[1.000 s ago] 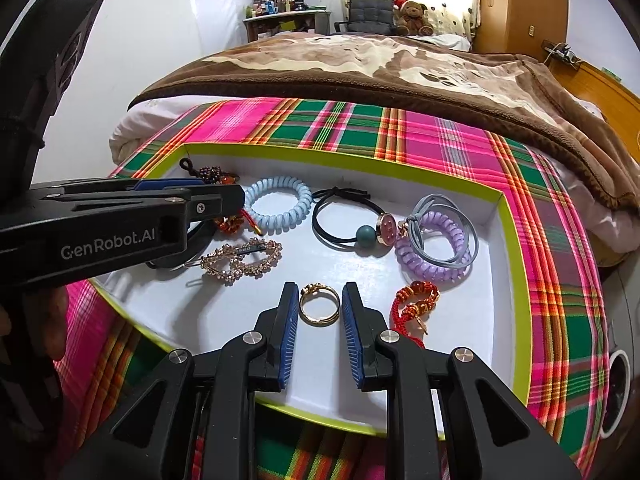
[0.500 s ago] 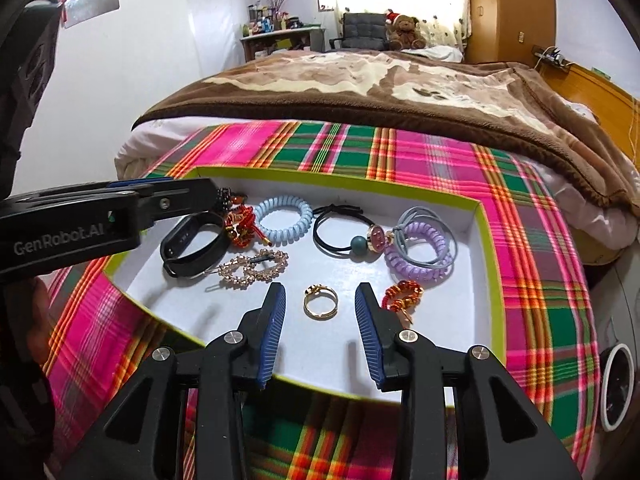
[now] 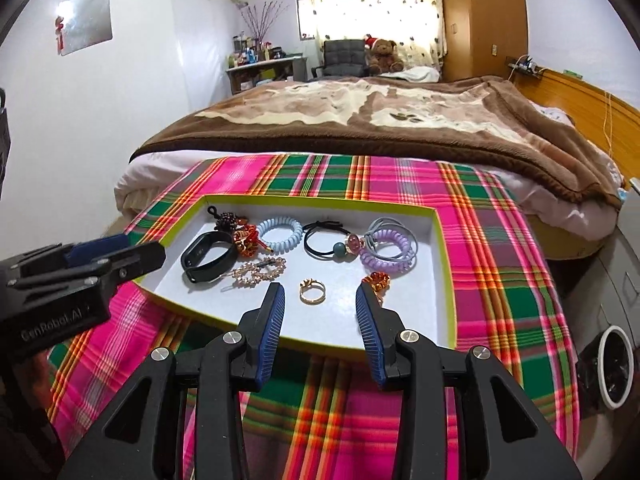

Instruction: Organize jewelry

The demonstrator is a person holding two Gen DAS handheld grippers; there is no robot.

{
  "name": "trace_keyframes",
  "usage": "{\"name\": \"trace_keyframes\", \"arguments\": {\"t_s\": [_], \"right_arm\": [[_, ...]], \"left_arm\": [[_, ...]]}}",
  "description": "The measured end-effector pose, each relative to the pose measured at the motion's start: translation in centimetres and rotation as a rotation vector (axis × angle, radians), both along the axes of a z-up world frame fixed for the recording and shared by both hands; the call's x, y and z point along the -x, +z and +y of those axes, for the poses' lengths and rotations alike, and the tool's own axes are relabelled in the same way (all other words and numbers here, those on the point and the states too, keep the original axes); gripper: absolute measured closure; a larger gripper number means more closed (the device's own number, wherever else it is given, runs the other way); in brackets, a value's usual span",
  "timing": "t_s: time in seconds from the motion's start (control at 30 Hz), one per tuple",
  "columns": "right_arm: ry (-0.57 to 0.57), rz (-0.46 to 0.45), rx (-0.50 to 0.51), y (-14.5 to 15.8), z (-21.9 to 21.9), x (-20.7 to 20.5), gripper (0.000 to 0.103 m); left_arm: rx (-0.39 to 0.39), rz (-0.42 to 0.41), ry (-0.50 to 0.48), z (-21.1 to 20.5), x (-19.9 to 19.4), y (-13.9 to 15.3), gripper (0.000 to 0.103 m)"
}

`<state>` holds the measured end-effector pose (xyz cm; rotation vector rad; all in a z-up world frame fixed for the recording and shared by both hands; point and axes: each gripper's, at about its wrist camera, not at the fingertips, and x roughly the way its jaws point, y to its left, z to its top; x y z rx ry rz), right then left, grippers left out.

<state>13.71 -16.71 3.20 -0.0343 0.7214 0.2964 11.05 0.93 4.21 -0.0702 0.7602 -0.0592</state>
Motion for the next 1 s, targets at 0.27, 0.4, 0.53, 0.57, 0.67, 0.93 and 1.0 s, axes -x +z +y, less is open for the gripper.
{"name": "trace_keyframes", "arguments": {"t_s": [0.27,0.4,0.53,0.57,0.67,0.93,1.0], "right_arm": [[-0.024,-0.032,-0.028,0.8,-0.7,2.3,0.058],[-0.035,-0.042,-0.02,0.8,-0.8,2.6,0.058],[-0.042,-0.039,-0.019,0.6,-1.0,2.6,0.058],[-0.042,-0.036,-0.02,0.6,-1.0,2.6,0.058],[-0.046,-0.034,-0.02,0.6,-1.1,2.6,0.058],[-0.044,-0.031,-0.017,0.4,-1.0,2.7,0.058],[-0.044,-0.031,-0.017,0.4,-1.0,2.7,0.058]], "left_arm": [[-0.034,-0.023,0.049,-0.6,2.2,-0.2,0.052],[-0.048,-0.008,0.048,-1.2,2.4,-0.6,0.052],[-0.047,-0.005,0.052,-1.5,2.4,-0.7,0.052],[-0.05,-0.006,0.056,-1.6,2.4,-0.7,0.052],[-0.055,-0.008,0.061,-1.6,2.5,-0.8,0.052],[-0.057,0.009,0.076,-1.4,2.6,-1.2,0.052],[-0.056,0.006,0.075,-1.4,2.7,-1.1,0.052]]}}
